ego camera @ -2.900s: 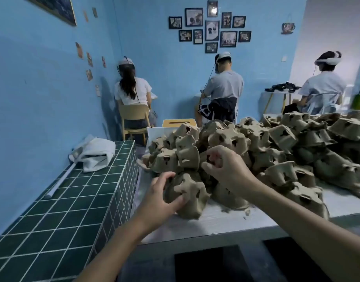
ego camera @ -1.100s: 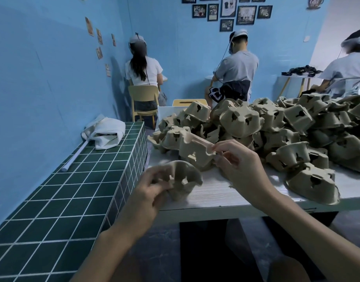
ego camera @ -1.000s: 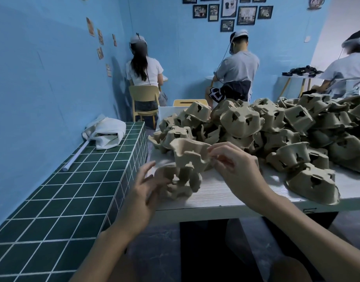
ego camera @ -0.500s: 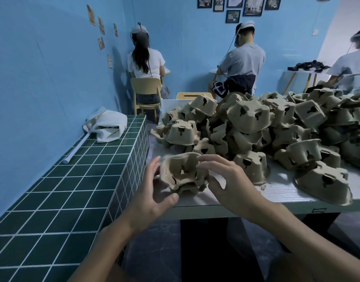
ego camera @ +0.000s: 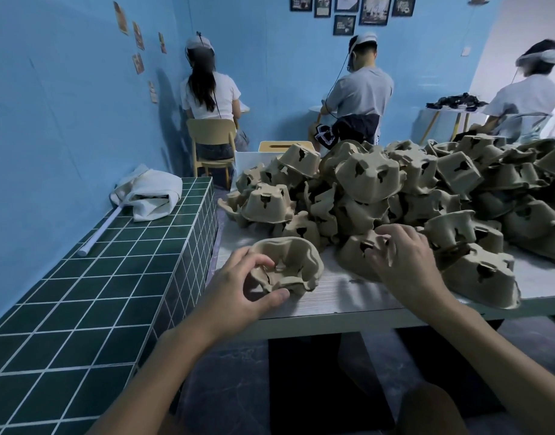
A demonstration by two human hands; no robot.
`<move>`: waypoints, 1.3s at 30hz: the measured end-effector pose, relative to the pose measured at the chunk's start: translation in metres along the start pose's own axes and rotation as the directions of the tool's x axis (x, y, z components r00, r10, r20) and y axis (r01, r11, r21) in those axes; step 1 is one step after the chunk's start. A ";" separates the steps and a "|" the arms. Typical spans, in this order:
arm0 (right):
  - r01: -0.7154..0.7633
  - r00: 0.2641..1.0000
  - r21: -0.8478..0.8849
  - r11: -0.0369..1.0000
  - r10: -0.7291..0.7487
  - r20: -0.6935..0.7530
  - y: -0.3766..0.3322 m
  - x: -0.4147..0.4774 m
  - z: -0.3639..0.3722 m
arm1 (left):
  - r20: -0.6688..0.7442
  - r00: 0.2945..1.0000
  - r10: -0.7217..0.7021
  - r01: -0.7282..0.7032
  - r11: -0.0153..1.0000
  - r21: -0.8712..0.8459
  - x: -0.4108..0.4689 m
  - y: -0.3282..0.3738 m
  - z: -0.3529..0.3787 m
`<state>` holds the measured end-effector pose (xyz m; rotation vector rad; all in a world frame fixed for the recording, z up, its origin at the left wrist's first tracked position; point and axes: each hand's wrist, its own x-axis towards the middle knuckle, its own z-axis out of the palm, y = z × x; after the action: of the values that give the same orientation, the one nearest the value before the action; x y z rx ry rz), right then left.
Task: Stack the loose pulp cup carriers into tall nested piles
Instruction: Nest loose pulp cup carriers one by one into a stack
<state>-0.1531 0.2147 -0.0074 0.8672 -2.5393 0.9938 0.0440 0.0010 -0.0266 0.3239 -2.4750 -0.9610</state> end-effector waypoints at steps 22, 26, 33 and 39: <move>-0.253 0.872 0.711 0.656 0.474 -0.127 -0.019 0.084 -0.013 | 0.000 0.999 -0.035 0.035 0.999 0.015 0.004 0.001 0.001; -0.253 0.853 0.771 0.585 0.511 -0.108 -0.019 0.089 -0.015 | -0.004 0.999 -0.036 0.036 0.999 0.023 0.004 0.000 0.002; -0.101 0.934 0.793 0.601 0.331 -0.133 -0.031 0.078 -0.024 | -0.025 0.999 -0.040 0.041 0.999 0.021 0.003 -0.006 0.003; 0.193 0.975 0.695 0.693 -0.054 -0.216 -0.062 0.041 -0.041 | -0.049 0.998 -0.041 0.037 0.997 -0.074 0.000 -0.001 0.003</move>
<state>-0.1450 0.1893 0.0732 1.0469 -1.8740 1.9693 0.0425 0.0021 -0.0291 0.3686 -2.3897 -1.0438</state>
